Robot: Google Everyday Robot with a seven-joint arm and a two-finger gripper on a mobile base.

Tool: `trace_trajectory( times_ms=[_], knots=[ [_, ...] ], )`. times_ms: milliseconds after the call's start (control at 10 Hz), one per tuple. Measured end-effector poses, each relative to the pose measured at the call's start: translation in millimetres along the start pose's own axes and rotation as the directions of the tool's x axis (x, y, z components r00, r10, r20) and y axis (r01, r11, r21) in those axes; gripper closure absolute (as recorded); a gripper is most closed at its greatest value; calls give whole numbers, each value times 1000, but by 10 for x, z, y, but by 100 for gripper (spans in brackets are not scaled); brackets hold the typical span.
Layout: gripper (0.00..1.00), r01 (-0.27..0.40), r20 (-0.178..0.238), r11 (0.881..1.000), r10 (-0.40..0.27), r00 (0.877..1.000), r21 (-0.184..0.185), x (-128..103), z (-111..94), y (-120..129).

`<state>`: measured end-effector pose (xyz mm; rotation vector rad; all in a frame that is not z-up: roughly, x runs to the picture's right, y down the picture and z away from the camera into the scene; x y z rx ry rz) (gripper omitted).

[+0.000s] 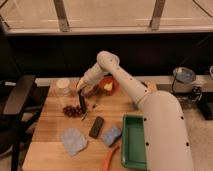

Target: Place brush in purple bowl

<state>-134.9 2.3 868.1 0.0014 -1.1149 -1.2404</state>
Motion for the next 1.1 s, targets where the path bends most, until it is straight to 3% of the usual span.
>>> trace_trajectory(
  times_ms=[100, 200, 600, 900, 1100],
  knots=[
    [29, -14, -16, 1000, 14, 1000, 14, 32, -27, 28],
    [23, -20, -19, 1000, 21, 1000, 19, 50, -15, 24],
    [22, -35, -44, 999, 35, 998, 14, 78, -49, 28],
    [22, -44, -115, 999, 40, 993, -28, -14, -411, 115],
    [22, -61, -190, 995, 44, 981, -81, -143, -872, 164]
  ],
)
